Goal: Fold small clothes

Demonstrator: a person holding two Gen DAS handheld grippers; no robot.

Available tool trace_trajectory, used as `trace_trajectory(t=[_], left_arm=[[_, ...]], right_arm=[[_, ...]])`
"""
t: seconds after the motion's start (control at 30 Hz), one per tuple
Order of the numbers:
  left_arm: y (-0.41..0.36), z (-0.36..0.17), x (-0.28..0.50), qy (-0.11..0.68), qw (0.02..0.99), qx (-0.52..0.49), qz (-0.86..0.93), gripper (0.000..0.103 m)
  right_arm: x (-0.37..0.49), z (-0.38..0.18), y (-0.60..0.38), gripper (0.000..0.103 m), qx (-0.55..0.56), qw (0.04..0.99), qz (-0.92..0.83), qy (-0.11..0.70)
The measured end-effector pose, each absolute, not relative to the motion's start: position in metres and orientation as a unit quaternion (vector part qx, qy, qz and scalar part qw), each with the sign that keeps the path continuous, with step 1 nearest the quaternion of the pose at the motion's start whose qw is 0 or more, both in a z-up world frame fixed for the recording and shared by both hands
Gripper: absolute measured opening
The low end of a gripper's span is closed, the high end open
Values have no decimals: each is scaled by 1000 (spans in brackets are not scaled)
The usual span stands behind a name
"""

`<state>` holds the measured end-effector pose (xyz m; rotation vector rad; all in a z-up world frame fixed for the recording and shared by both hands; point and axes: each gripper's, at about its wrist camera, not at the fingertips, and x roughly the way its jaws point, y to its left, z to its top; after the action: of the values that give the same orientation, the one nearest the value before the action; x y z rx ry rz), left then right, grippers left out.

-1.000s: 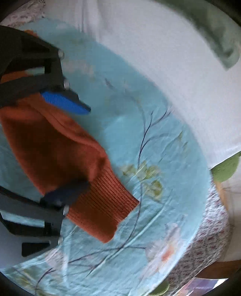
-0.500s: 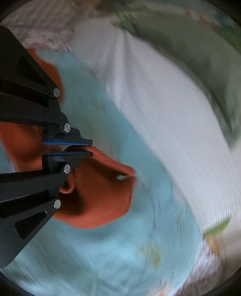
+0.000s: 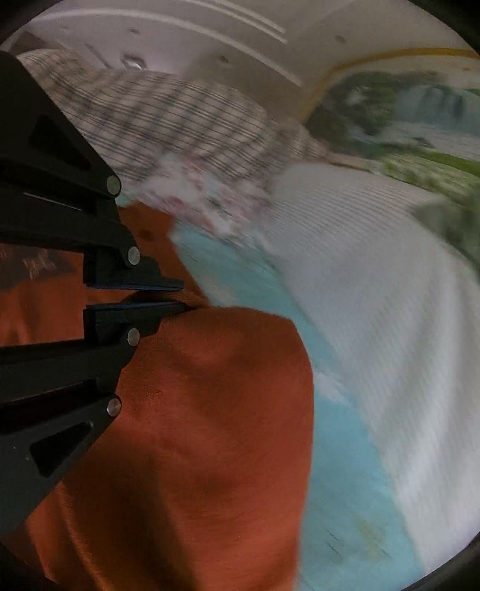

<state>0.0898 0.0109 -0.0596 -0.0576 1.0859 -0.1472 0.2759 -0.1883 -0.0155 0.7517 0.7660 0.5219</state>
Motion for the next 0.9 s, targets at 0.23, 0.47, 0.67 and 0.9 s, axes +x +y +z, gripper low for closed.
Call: trace_trajectory(t=[0.23,0.47,0.67,0.9], left_arm=[[44,-58,96,507,857,-72,-58,100],[62,-54,119,487,864,-111,-65,100],[70,-41,177,468,867,-143,-93,100],[59,-63,263,489,843,-190,-118,100]], right_arm=[[265,-62,-124,6,323,790,300,425],[257,-85,-128,20,301,777,281,476],[222,-70,-150,67,287,798,270,456],[163,-55,-197,67,319,823,208,421]])
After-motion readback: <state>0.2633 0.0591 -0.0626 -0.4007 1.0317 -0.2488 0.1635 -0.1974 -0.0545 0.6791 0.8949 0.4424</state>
